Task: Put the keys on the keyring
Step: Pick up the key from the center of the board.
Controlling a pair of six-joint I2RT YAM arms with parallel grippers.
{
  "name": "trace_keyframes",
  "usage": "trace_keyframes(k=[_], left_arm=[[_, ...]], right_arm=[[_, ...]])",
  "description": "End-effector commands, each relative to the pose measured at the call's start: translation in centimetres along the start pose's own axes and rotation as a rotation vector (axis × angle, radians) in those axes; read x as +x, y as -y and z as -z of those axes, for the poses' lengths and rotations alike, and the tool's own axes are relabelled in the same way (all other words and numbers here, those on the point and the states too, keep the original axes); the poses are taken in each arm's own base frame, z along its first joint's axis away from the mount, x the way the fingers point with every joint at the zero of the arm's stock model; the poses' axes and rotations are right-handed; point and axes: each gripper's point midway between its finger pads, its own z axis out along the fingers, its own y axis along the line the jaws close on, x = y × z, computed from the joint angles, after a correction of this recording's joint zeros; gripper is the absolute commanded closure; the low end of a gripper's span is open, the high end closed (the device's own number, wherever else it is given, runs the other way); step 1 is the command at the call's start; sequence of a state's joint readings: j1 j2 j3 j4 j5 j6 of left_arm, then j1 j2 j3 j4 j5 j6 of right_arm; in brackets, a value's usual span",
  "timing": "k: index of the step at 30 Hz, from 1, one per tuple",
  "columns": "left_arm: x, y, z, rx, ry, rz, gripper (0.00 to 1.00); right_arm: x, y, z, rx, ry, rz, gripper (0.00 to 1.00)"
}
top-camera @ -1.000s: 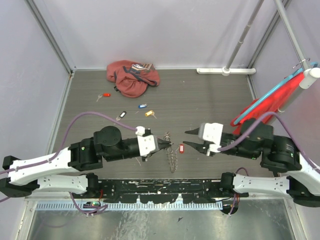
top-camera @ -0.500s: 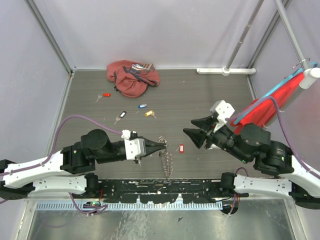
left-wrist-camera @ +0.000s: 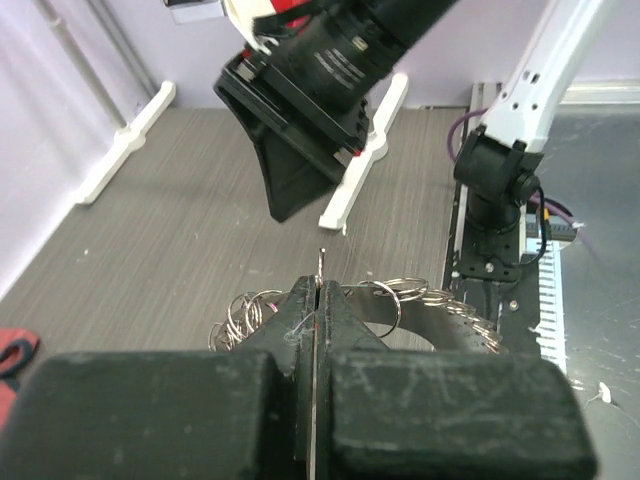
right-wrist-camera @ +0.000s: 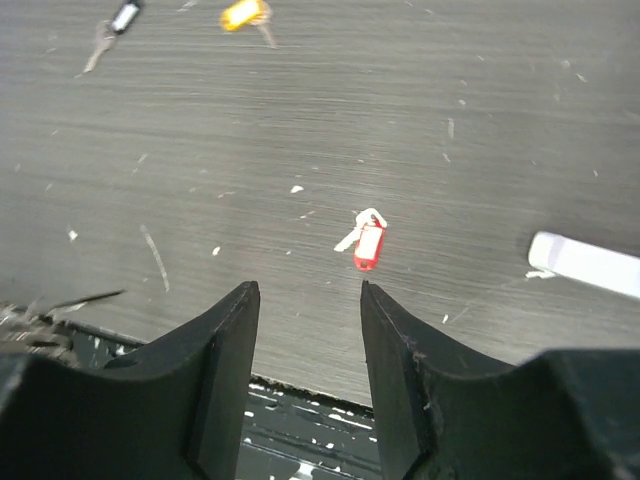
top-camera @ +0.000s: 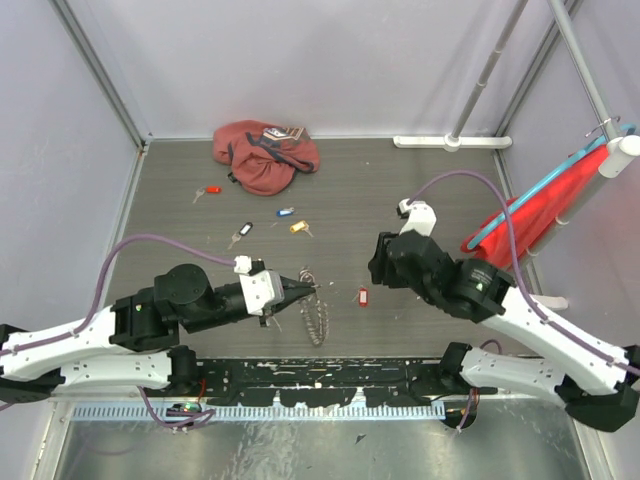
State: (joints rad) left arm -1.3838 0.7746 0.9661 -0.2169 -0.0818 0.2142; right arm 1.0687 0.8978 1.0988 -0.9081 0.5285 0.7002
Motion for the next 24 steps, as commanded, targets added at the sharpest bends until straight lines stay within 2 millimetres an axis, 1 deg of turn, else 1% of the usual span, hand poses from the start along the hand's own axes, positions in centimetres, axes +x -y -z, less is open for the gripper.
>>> trace_keyframes(k=[1,3,8,13,16,20,22,23,24], left_arm=[[0.6,-1.2,0.5,-0.073,-0.043,0.037,1.00],[1.0,-1.2,0.5,-0.079,-0.058,0.042,1.00],[1.7,-1.6,0.6,-0.110,-0.075,0.048,1.00],[1.9,-2.0,0.9,-0.128,-0.086,0.043,1.00],[1.8,-2.3,1.3,-0.137,-0.091,0.039,1.00],[1.8,-2.3,1.7,-0.135,-0.097,0.041,1.00],[1.9,-2.3,1.8,-0.134,-0.098,0.047,1.00],[1.9,-2.3,1.8,-0.135,-0.098,0.049,1.00],[2.0,-2.3,1.7,-0.137,-0.102,0.051,1.00]], right_arm=[[1.0,0.4,-3.0,-0.018,-0.143,-0.103,0.48],[2.1,0.7,-4.8,-0.011,-0.221,-0.075,0.47],[4.3,1.5,-9.1,0.069,-0.351,0.066,0.46],[6.1,3.1,-12.2,0.163,-0.436,0.217,0.46],[7.1,3.3,-13.6,0.164,-0.496,0.288,0.46],[7.6,3.4,-14.8,0.167,-0.539,0.356,0.46],[7.7,3.5,-15.1,0.166,-0.560,0.396,0.46],[8.1,3.2,-15.2,0.136,-0.582,0.403,0.45],[8.4,3.2,-15.3,0.129,-0.593,0.419,0.46]])
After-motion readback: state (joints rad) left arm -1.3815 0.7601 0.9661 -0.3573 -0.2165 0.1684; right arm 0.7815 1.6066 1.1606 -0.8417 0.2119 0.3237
